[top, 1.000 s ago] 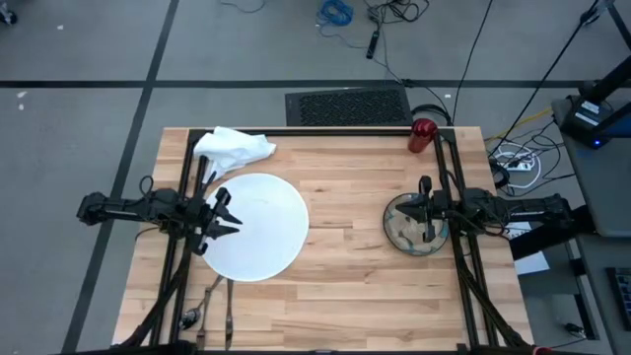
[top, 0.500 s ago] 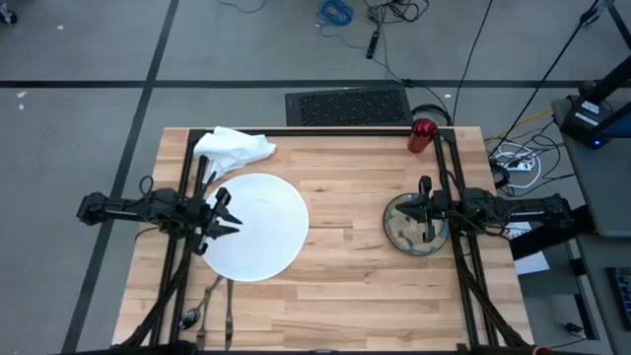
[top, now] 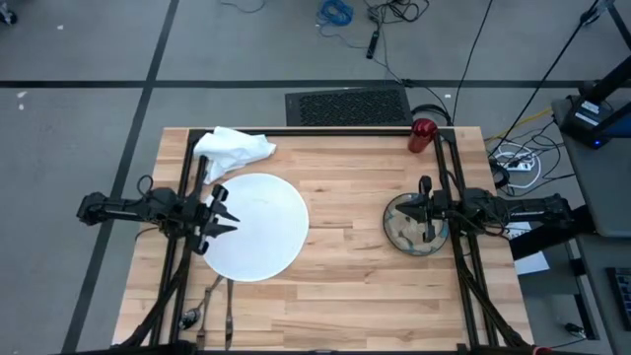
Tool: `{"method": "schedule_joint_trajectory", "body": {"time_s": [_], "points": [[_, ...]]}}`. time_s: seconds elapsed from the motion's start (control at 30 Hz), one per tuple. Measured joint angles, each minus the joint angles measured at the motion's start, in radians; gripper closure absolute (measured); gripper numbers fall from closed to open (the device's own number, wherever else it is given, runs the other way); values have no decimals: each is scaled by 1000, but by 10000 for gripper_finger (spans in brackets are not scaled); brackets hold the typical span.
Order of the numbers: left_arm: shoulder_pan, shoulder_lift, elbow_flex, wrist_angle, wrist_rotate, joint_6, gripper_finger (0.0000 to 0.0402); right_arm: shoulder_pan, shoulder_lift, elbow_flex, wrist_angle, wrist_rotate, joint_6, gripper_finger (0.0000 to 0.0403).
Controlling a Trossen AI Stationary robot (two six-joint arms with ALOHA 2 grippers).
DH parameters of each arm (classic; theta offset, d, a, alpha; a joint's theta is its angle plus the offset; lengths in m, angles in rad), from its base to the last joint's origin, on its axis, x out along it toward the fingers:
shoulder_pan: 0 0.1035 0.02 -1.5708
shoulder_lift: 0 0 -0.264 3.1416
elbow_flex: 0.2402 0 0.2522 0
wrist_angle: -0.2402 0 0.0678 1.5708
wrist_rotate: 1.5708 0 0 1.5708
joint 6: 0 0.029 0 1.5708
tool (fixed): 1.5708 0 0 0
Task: Set table place
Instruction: Move the white placemat to the center of the table
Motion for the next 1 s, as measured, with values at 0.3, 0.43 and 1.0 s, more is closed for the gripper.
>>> {"method": "schedule_joint_trajectory", "body": {"time_s": [0.3, 0.43, 1.0], "points": [[0, 0, 0, 89, -39, 24, 323, 0, 0, 0, 0, 0, 0, 403], [0, 0, 0, 162, 5, 23, 323, 0, 0, 0, 1, 0, 0, 403], [0, 3, 0, 98, 6, -163, 323, 0, 0, 0, 0, 0, 9, 403]]}}
